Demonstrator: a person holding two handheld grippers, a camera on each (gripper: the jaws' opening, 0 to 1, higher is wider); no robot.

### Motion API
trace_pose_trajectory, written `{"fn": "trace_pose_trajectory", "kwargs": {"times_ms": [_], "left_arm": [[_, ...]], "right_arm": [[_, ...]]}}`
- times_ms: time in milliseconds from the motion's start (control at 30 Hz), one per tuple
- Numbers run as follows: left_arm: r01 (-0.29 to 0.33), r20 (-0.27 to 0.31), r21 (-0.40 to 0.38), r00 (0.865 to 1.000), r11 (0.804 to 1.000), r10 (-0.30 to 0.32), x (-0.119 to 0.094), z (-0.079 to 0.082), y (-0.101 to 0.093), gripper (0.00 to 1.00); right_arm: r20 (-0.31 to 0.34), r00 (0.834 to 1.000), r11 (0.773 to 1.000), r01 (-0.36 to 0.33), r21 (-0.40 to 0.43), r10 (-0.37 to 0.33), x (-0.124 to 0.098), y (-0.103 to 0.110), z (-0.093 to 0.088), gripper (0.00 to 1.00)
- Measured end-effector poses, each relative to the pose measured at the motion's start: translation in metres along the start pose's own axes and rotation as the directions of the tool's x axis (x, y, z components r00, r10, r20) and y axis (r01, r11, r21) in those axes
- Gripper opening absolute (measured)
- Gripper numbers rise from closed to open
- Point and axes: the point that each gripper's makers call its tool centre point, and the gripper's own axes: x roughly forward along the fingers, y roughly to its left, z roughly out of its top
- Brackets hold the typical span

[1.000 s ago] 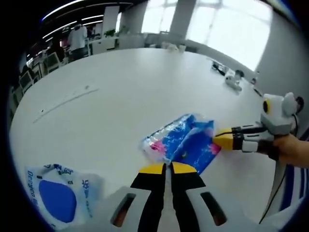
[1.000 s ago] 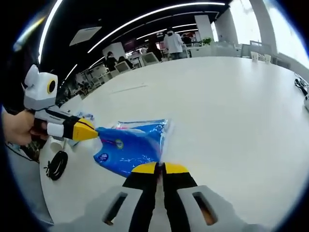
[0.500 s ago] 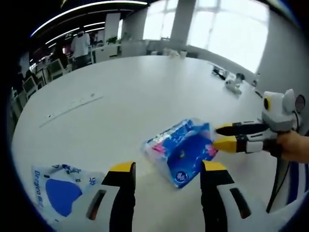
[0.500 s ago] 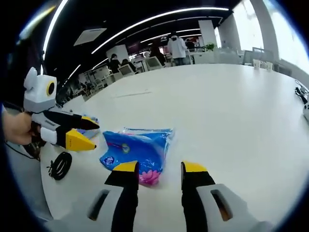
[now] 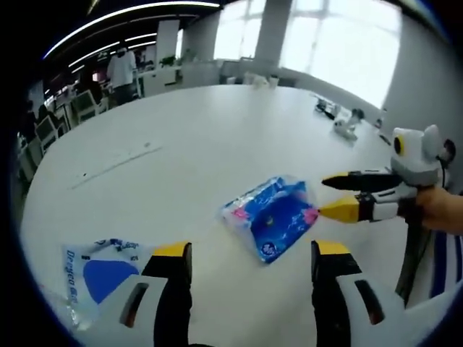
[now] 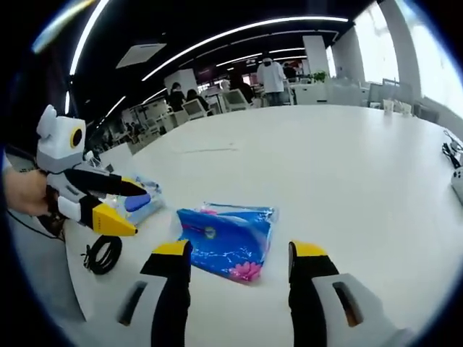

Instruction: Arrange the tabletop items into an orderly group along one side of the table until the central work area is clear of visible clutter.

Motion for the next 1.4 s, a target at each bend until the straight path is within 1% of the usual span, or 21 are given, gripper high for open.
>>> {"fn": "trace_pose_trajectory", "kwargs": {"times_ms": [67, 133, 200, 300, 367, 433, 600, 733, 867, 1000, 1100, 1133, 1233, 1300, 1333, 1400], "left_arm": [[-0.013, 0.013, 0.008, 1.000, 1.000, 0.013, -0.007, 0.003, 0.004, 0.70], [-0.024, 0.027, 0.006, 0.999, 1.000, 0.023, -0.013, 0.004, 0.007, 0.80], [-0.030, 0.023, 0.008, 0.999, 1.000, 0.030, -0.017, 0.002, 0.009, 0.87], [-0.043, 0.016, 0.025, 0.999, 0.999, 0.043, -0.026, -0.005, 0.014, 0.89], [-0.046, 0.005, 0.017, 0.999, 0.999, 0.046, -0.030, -0.011, 0.018, 0.90], [-0.044, -0.001, 0.009, 0.999, 0.999, 0.044, -0.033, -0.016, 0.019, 0.91], [-0.056, -0.002, -0.005, 0.998, 0.998, 0.056, -0.046, -0.025, 0.027, 0.91], [-0.065, 0.004, -0.015, 0.998, 0.998, 0.065, -0.057, -0.028, 0.030, 0.89], [-0.072, 0.006, -0.014, 0.997, 0.997, 0.072, -0.069, -0.029, 0.032, 0.88], [-0.078, 0.012, -0.016, 0.997, 0.997, 0.078, -0.075, -0.032, 0.045, 0.86], [-0.100, 0.022, -0.010, 0.995, 0.995, 0.100, -0.082, -0.037, 0.053, 0.85], [-0.099, 0.021, -0.011, 0.995, 0.995, 0.099, -0.084, -0.041, 0.055, 0.85], [-0.097, 0.012, -0.021, 0.995, 0.995, 0.097, -0.093, -0.053, 0.054, 0.84], [-0.104, 0.007, -0.013, 0.994, 0.994, 0.105, -0.095, -0.056, 0.059, 0.82], [-0.112, 0.009, -0.014, 0.994, 0.994, 0.112, -0.102, -0.061, 0.059, 0.81], [-0.111, 0.017, -0.028, 0.994, 0.993, 0.112, -0.102, -0.061, 0.061, 0.81]], "right_arm": [[0.000, 1.000, 1.000, -0.006, -0.004, 0.006, -0.002, 0.006, 0.003, 0.55], [-0.005, 1.000, 1.000, 0.000, -0.010, 0.000, -0.005, 0.009, 0.004, 0.56], [0.005, 1.000, 1.000, 0.008, 0.004, -0.008, -0.007, 0.010, 0.007, 0.60], [0.011, 1.000, 1.000, 0.009, 0.006, -0.009, -0.011, 0.018, 0.008, 0.67], [-0.006, 1.000, 1.000, 0.010, 0.002, -0.010, -0.013, 0.021, 0.003, 0.69], [-0.009, 1.000, 1.000, 0.015, 0.004, -0.015, -0.015, 0.022, 0.001, 0.70], [-0.009, 1.000, 1.000, 0.023, 0.009, -0.023, -0.025, 0.030, -0.002, 0.71], [-0.016, 1.000, 1.000, 0.020, 0.002, -0.020, -0.026, 0.036, -0.004, 0.70], [-0.012, 1.000, 1.000, 0.020, -0.005, -0.020, -0.026, 0.043, 0.000, 0.70], [-0.006, 1.000, 1.000, 0.011, -0.010, -0.011, -0.024, 0.053, 0.004, 0.69], [-0.004, 1.000, 1.000, 0.001, -0.010, -0.001, -0.023, 0.061, 0.003, 0.68], [-0.004, 1.000, 1.000, -0.004, -0.010, 0.004, -0.022, 0.064, 0.002, 0.68], [-0.014, 1.000, 1.000, -0.012, -0.010, 0.012, -0.019, 0.071, -0.004, 0.67], [-0.015, 1.000, 1.000, -0.014, -0.008, 0.014, -0.019, 0.075, -0.006, 0.66], [-0.013, 1.000, 1.000, -0.016, -0.004, 0.016, -0.020, 0.077, -0.006, 0.66], [-0.011, 1.000, 1.000, -0.020, -0.002, 0.020, -0.020, 0.079, -0.007, 0.66]]}}
